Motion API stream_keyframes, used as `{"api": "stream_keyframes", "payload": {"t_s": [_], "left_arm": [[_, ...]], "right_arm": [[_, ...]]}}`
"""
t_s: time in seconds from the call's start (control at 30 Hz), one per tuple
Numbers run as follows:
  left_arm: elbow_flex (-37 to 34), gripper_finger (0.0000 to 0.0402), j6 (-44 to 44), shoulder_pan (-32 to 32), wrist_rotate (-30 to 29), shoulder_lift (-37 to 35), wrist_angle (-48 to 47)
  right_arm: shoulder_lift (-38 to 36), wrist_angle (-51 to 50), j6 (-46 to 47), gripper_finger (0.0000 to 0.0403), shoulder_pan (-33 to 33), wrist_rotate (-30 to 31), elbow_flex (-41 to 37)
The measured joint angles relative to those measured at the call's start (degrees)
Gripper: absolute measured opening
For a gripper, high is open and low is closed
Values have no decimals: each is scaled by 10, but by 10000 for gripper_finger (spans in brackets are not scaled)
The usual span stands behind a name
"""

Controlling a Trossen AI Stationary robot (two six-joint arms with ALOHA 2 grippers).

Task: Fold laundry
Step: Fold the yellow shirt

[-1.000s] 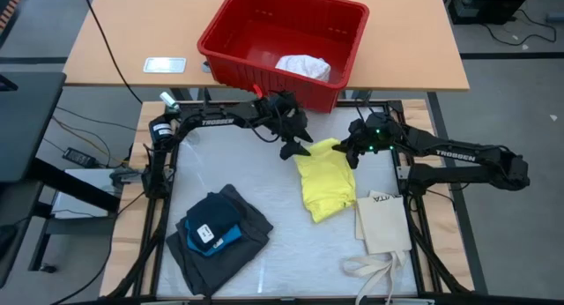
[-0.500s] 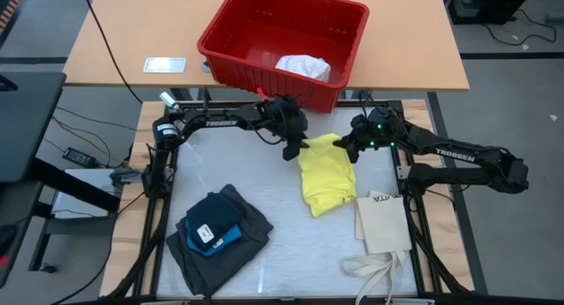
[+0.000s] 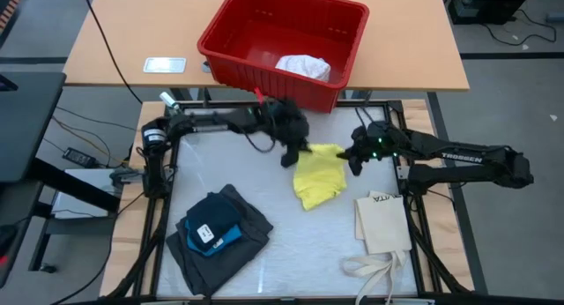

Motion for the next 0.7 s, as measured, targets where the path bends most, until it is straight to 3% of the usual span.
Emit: {"api": "stream_keyframes", "payload": {"t_s": [0.2, 0.43, 0.57, 0.7], "left_arm": [[0, 23, 8, -99, -47, 32, -22], [0, 26, 9, -155, -68, 32, -16], [-1, 25, 21, -175, -55, 33, -24], [-1, 25, 44, -193, -50, 33, -28]], "right_arm": [[-33, -84, 38, 13, 114, 12, -2], [-4, -71, 113, 18, 277, -2, -1], [29, -62, 169, 73, 345, -19, -3], [22, -55, 218, 133, 363, -65, 7]]}}
